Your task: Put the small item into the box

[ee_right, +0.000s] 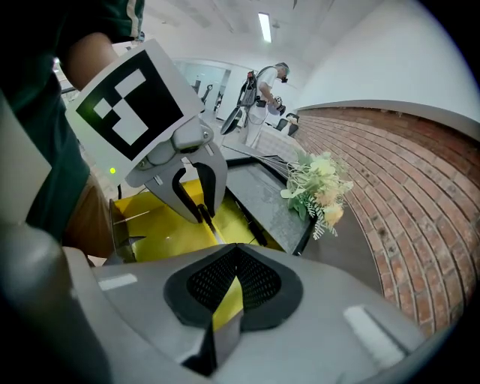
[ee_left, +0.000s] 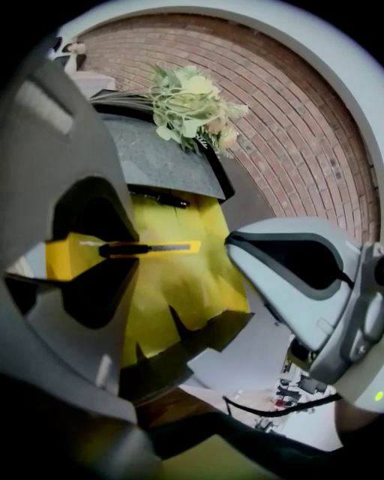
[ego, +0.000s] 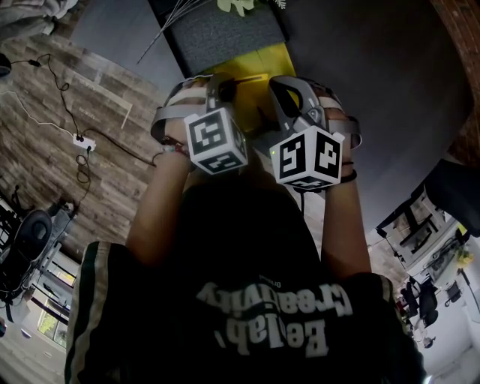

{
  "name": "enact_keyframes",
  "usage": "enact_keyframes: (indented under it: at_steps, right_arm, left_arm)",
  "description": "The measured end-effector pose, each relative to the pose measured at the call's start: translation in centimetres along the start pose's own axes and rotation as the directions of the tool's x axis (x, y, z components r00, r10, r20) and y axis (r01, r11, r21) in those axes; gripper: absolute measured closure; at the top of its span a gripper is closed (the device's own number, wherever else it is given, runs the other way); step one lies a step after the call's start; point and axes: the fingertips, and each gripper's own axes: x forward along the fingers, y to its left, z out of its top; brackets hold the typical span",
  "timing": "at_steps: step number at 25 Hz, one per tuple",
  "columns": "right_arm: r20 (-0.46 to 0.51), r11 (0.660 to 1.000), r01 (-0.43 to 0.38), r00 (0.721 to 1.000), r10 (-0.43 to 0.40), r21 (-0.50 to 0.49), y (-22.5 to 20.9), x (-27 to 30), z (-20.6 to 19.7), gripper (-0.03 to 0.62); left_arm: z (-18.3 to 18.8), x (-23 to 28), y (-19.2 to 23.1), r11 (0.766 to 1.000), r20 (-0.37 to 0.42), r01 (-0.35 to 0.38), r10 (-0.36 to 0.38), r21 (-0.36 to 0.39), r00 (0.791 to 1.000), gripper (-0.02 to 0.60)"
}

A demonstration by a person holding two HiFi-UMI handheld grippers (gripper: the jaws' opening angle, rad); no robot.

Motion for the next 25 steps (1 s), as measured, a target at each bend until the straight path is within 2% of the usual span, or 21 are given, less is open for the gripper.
enact_keyframes:
  at_steps: [6,13,17,25]
  right_arm:
    - [-0.004,1.000,0.003,1.000,-0.003,-0.002,-0.3,0.0,-0.4,0.588]
    - [-0.001,1.000,-0.006,1.000,0.006,0.008,-0.1,0.1,-0.5,0.588]
    - [-0.008,1.000,-0.015,1.000,0.015,0.013,0.7,-0.2,-0.5,0.588]
    - [-0.003,0.999,-0.037,0.999,0.037,0.004,1.3,0.5,0.2,0.588]
  left_arm:
    - [-0.5,0.8,-0.3,0.999,-0.040,-0.009,0.010,0.040,0.999,0.512]
    - [-0.6,1.0,0.0,1.000,-0.051,0.003,-0.002,0.012,0.999,0.511]
    - [-0.5,0.7,-0.1,1.000,-0.026,-0.011,0.011,-0.020,1.000,0.487]
    - [-1.0,0.9,0.4,1.000,-0.018,-0.017,0.017,-0.019,1.000,0.486]
